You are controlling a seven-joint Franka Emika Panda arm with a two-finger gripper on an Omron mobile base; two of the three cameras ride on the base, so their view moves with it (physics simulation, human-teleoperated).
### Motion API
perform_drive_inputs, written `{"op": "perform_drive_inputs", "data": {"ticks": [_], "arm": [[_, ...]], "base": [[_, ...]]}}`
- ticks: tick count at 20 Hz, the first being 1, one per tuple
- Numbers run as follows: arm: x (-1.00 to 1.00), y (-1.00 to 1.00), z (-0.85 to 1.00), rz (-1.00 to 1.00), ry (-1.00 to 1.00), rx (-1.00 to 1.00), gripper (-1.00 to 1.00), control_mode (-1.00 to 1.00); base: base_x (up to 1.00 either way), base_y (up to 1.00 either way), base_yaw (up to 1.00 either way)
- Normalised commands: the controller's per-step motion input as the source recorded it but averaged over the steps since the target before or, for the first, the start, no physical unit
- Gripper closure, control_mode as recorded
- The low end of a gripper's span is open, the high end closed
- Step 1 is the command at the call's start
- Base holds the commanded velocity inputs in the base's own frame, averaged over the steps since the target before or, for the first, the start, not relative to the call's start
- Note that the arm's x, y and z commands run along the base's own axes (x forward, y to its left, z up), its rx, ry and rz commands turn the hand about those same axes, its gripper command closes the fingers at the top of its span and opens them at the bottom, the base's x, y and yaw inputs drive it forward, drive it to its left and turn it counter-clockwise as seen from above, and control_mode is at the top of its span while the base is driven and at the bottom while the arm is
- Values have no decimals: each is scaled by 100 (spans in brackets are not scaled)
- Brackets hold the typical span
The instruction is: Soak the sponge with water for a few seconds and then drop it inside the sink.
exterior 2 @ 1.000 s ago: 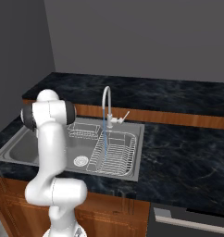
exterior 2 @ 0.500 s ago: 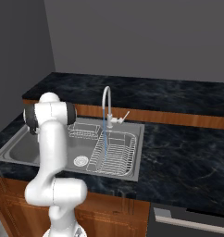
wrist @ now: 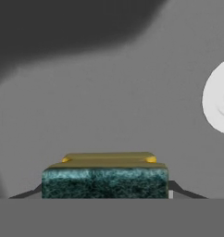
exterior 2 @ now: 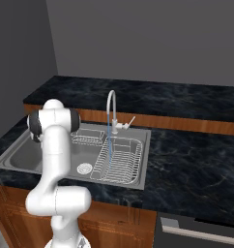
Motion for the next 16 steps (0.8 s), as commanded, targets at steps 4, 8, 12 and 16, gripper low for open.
{"op": "perform_drive_inputs", "data": {"ticks": [4, 8, 12, 16], "arm": [[34, 7, -13, 0, 0, 0, 100, -100], [25, 13, -17, 0, 0, 0, 100, -100], [13, 20, -20, 0, 0, 0, 100, -100], [0, 20, -31, 0, 0, 0, 100, -100]], "base": [[0, 0, 0], [0, 0, 0], [0, 0, 0], [0, 0, 0]]}}
